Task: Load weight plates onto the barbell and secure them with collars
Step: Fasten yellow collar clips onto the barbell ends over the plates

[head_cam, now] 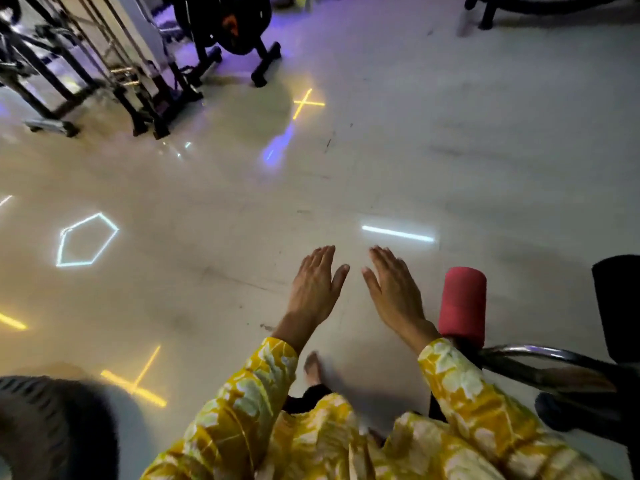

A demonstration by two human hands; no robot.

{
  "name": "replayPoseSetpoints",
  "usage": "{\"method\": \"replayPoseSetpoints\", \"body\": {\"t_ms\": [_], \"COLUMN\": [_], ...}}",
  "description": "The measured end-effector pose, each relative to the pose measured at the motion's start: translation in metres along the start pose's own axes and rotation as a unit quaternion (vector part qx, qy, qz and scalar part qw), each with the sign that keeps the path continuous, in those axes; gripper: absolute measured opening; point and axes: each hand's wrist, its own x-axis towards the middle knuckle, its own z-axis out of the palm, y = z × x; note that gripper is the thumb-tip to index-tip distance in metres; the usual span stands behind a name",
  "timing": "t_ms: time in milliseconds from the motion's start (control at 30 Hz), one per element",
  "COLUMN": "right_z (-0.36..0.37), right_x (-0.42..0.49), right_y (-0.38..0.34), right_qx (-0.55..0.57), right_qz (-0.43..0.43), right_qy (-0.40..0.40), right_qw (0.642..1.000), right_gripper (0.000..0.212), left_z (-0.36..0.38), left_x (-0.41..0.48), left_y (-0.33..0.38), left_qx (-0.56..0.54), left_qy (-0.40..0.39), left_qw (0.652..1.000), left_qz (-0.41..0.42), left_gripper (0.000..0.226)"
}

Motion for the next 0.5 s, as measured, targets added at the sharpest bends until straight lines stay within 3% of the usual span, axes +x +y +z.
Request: {"method": "replayPoseSetpoints", "body": {"t_ms": [267, 500], "right_z": [-0.008, -0.055], "right_x": [0.207, 0.317], "right_y": [0.009, 0.060], "right_qx": [-0.009, -0.029], "right_qz": [0.104, 0.223], "right_qy": [0.066, 0.139], "right_qw": [0.992, 0.964], "right_gripper": [0.049, 0.048], "left_z": [-0.003, 0.017], "left_x": [0.243, 0.428], "left_y": [-0.040, 0.006], "left_qx": [0.002, -0.021], "left_qy": [-0.065, -0.124], "left_qw": [0.993, 0.968], "left_qz": [0.101, 0.218], "left_gripper": [0.054, 0.054]}}
